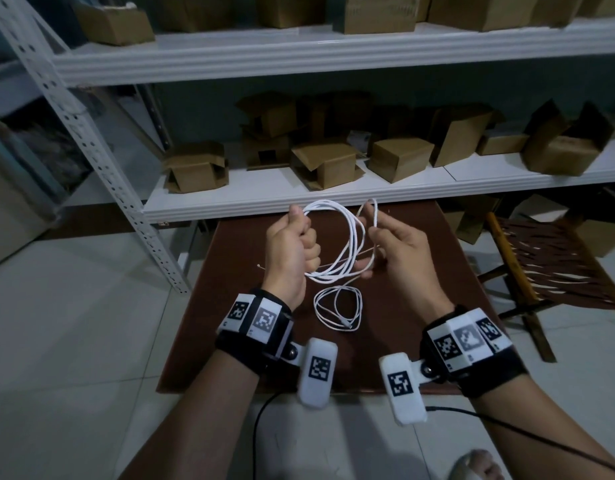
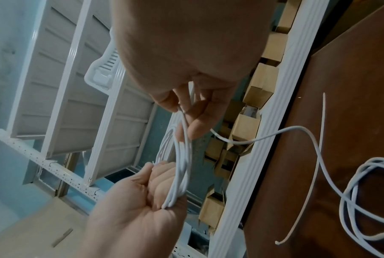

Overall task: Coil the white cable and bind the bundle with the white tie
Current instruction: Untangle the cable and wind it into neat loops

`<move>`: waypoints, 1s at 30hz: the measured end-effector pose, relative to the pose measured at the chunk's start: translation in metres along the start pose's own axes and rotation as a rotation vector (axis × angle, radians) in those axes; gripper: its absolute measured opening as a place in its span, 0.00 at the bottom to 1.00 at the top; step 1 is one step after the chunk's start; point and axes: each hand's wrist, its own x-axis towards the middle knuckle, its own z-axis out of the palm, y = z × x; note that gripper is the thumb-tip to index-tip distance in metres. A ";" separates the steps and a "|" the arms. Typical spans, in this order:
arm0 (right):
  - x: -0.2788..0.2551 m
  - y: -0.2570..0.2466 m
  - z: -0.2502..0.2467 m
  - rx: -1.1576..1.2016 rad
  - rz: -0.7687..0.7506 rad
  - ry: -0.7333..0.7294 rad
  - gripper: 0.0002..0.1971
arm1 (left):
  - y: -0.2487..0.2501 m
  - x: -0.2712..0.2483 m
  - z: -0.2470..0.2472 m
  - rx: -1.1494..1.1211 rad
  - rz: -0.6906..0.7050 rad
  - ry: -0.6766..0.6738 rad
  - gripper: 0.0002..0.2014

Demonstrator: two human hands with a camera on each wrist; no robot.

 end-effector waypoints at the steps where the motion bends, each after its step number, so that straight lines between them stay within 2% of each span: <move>1: 0.000 0.001 0.001 -0.017 0.003 -0.023 0.21 | 0.000 0.000 0.000 -0.002 0.004 0.001 0.20; 4: -0.001 0.003 0.002 -0.058 0.020 -0.085 0.21 | 0.000 0.000 0.001 0.012 0.013 0.002 0.20; 8: -0.002 0.000 0.002 -0.155 -0.051 -0.134 0.20 | -0.003 -0.002 0.002 0.082 0.020 -0.022 0.20; 15: -0.002 0.003 -0.008 -0.622 -0.188 -0.038 0.19 | -0.003 -0.002 0.002 0.145 -0.025 -0.113 0.21; 17: 0.000 0.006 -0.012 -0.685 -0.222 -0.041 0.20 | -0.003 -0.002 0.002 0.165 -0.031 -0.119 0.21; 21: 0.006 0.012 -0.011 -0.207 -0.060 -0.087 0.16 | -0.004 -0.003 0.005 0.182 -0.080 -0.127 0.21; 23: 0.005 0.013 -0.008 -0.051 -0.007 -0.085 0.14 | -0.005 -0.002 0.005 0.196 -0.110 -0.130 0.22; 26: 0.003 0.012 -0.006 0.091 0.033 -0.090 0.13 | -0.006 -0.002 0.005 0.230 -0.137 -0.148 0.22; 30: 0.001 0.009 -0.004 0.134 0.092 -0.112 0.20 | -0.008 -0.002 0.006 0.297 -0.129 -0.157 0.22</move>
